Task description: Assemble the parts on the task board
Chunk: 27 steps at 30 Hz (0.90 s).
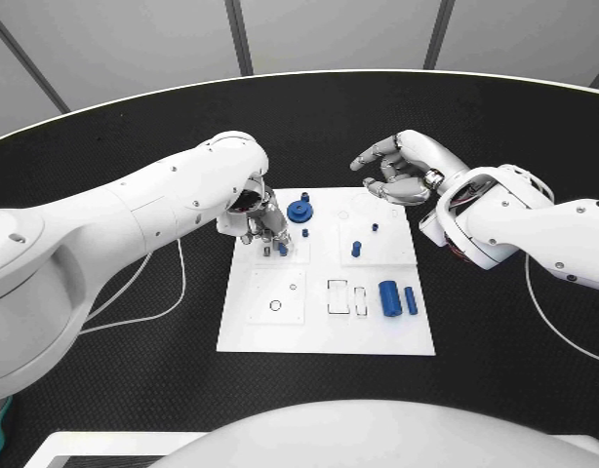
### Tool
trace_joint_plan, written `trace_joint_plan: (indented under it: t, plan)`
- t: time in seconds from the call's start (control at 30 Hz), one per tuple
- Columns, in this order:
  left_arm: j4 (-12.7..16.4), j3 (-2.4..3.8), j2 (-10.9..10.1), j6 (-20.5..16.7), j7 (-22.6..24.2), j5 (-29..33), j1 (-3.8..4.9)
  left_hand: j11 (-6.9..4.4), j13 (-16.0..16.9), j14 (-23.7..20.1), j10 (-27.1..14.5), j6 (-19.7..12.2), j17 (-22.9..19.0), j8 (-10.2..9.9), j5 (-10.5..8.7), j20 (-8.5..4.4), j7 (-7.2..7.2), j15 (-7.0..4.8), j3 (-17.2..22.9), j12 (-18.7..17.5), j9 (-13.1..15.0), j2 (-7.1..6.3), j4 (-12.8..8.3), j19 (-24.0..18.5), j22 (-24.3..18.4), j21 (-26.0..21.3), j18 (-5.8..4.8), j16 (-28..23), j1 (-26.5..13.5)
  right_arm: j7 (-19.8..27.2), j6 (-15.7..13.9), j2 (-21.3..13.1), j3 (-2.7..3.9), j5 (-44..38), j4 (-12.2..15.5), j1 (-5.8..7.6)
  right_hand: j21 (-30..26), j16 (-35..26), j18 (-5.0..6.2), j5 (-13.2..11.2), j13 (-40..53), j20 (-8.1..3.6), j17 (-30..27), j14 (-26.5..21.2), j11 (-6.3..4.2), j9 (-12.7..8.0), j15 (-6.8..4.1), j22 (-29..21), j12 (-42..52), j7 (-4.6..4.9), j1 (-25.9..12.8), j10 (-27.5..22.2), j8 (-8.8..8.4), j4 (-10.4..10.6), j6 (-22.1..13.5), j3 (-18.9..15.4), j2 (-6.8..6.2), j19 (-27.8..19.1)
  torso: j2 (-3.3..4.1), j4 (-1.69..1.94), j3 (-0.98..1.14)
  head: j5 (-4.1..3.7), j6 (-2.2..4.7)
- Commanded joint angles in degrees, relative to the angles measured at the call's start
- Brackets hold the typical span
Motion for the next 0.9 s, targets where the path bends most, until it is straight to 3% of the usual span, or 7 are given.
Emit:
trace_joint_plan:
  t: [0.03,0.23,0.4,0.9]
  plan:
    - [0.0,0.00,0.0,-0.2,-3.6,0.0,0.00,-0.25,-0.4,3.9,-0.2,0.0,7.6,-0.4,0.33,-0.18,0.10,-0.29,0.3,-0.5,0.2,1.73,-0.4,-0.3,-0.2,-0.1,-0.35,0.0,1.0,0.0,0.0,0.0,0.00,0.0,0.0,0.00,-0.1,-0.4,0.62,0.1,3.9,0.36,8.0,4.3,-0.11,-0.1,0.31,8.1,-0.1,-0.06,-0.4,-0.3,-0.20,-0.4,0.5,0.0,0.08,2.2,0.01,0.02,-0.01,0.02,0.00]
    - [0.4,0.00,-0.3,-0.9,-3.5,0.0,0.00,0.23,-1.8,3.5,-1.5,-1.6,6.4,-2.0,0.32,-0.11,0.75,0.03,3.0,-1.3,0.3,3.40,-1.2,-0.7,-0.8,-0.6,-0.26,-0.6,3.3,0.0,0.1,0.0,0.00,0.0,0.0,0.00,-0.1,-0.4,0.62,0.1,3.9,0.36,8.0,4.3,-0.11,-0.1,0.31,8.1,-0.1,-0.06,-0.4,-0.3,-0.20,-0.4,0.5,0.0,0.08,2.2,-0.01,-0.01,-0.02,0.04,0.00]
    - [0.9,0.00,-0.7,-1.9,-3.3,0.1,0.00,0.73,-2.6,3.3,-2.3,-2.6,5.6,-2.9,0.32,0.13,1.33,0.43,4.6,-1.5,0.4,3.63,-1.2,-1.0,-1.3,-0.9,-0.19,-0.9,3.8,0.0,0.1,0.0,0.00,0.0,0.0,0.00,0.0,-0.4,0.60,0.1,4.0,0.36,8.0,4.3,-0.10,-0.1,0.31,8.1,-0.1,-0.03,-0.4,-0.3,-0.25,-0.4,0.6,0.0,0.09,2.2,-0.05,0.01,-0.01,0.05,0.00]
    - [1.8,0.01,-1.3,-5.8,-2.9,0.1,0.00,0.86,-2.7,3.3,-2.5,-2.6,5.5,-2.9,0.32,0.24,1.45,0.56,5.3,-1.5,0.6,3.71,-1.3,-1.0,-1.2,-0.9,-0.19,-1.0,4.0,0.1,0.1,0.0,0.00,0.0,0.0,0.00,0.0,-0.4,0.60,0.1,4.0,0.36,8.0,4.3,-0.10,-0.1,0.31,8.1,-0.1,-0.03,-0.4,-0.3,-0.25,-0.4,0.6,0.0,0.09,2.2,-0.02,0.00,0.04,0.13,0.00]
